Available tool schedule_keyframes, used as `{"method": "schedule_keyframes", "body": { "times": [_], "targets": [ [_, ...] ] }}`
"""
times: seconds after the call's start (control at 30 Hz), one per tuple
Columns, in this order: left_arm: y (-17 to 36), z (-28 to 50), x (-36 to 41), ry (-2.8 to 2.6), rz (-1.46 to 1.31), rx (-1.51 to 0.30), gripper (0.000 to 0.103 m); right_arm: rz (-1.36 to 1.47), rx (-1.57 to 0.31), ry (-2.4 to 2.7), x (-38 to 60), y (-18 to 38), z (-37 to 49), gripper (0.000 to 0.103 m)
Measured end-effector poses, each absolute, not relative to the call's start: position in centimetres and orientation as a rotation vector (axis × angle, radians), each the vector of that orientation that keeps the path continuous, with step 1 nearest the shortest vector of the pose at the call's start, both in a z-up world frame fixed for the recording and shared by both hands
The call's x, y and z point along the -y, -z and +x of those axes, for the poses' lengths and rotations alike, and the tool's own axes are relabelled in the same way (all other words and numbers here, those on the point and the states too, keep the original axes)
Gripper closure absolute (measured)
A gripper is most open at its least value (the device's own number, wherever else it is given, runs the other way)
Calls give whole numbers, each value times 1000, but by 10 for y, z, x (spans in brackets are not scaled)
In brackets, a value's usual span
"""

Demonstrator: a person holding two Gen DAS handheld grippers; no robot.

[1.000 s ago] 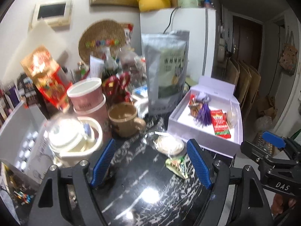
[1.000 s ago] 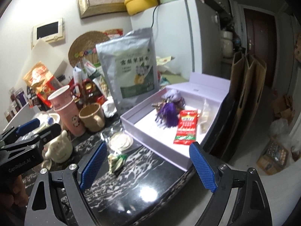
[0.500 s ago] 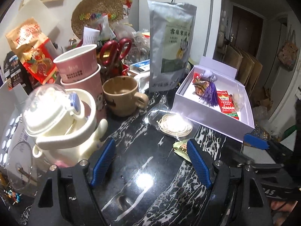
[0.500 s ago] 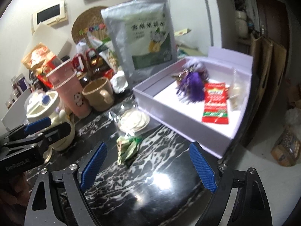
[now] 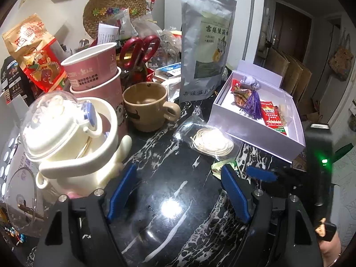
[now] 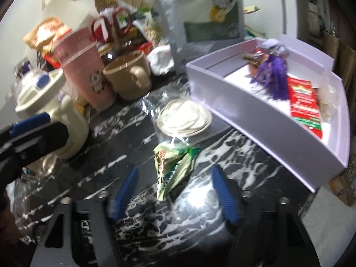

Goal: Organize soft objects
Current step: 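Grasp the green snack packet with the right tool while the left grasps the clear bag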

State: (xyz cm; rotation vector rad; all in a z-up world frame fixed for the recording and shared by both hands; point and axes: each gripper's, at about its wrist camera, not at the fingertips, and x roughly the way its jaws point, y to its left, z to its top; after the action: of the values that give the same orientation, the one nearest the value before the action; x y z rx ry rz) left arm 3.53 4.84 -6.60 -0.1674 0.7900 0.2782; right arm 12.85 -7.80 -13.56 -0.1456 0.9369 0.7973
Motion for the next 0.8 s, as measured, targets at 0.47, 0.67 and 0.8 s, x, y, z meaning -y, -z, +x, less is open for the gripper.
{"method": "schedule_keyframes", "body": {
  "times": [0.47, 0.67, 0.8],
  "targets": [
    [82, 66, -35, -168, -213, -823, 25, -80, -969, -750, 122, 138, 136, 80],
    [95, 98, -22, -115, -197, -852, 25, -52, -967, -683, 155, 136, 138, 80],
    [101, 120, -18, -87, -182, -862, 25, -42, -967, -656, 167, 135, 142, 80]
  ]
}}
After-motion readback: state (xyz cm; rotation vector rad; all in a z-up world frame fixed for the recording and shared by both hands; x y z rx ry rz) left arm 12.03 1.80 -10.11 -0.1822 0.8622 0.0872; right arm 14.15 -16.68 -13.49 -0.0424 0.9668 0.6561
